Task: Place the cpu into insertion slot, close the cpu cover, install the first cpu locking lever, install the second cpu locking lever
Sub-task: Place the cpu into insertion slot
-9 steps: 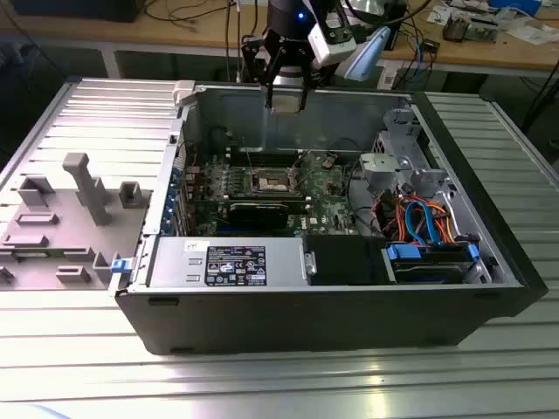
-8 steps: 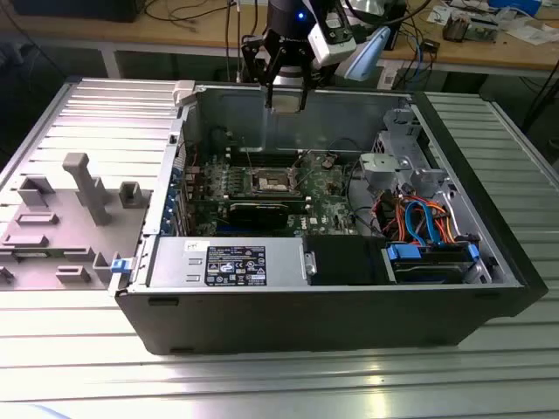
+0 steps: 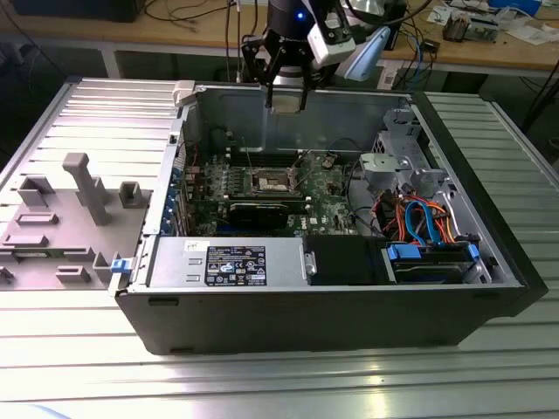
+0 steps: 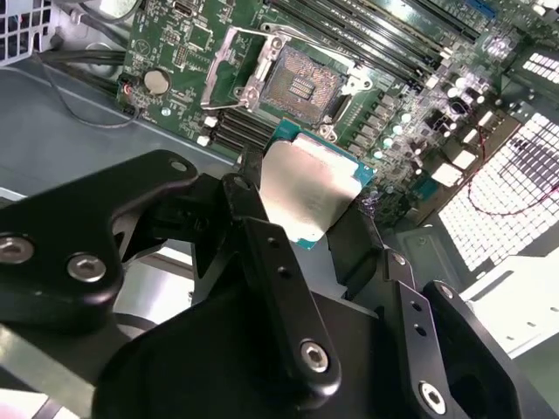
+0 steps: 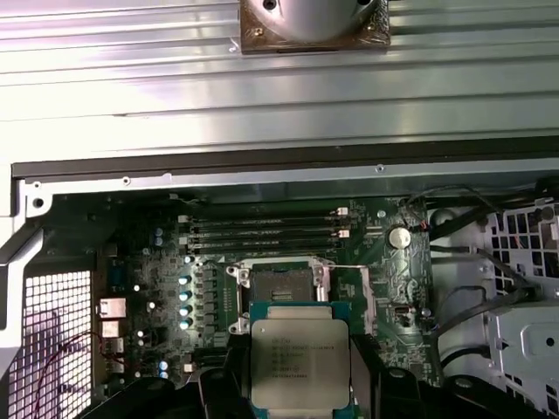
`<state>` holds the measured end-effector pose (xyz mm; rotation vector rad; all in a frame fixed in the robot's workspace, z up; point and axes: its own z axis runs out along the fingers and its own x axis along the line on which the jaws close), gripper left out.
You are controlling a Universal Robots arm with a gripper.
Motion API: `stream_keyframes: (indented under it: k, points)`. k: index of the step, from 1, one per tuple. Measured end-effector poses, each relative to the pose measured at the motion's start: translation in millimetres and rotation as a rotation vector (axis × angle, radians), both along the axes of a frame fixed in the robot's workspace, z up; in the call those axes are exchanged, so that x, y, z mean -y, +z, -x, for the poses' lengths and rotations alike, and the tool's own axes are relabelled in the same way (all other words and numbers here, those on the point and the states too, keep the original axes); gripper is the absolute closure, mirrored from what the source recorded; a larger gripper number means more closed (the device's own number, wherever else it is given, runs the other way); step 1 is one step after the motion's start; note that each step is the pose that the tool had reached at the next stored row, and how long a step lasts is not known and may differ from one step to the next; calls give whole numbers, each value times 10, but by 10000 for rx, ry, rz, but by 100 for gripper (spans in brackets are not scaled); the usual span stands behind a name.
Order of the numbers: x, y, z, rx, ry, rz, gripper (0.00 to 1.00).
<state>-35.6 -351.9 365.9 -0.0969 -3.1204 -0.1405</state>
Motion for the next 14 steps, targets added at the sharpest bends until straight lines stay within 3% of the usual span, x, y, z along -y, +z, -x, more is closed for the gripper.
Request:
stream_keyframes:
  k: [4, 14]
  points:
    - [0, -2, 0, 0, -377, 0, 46]
    - [0, -3, 0, 0, -438, 0, 46]
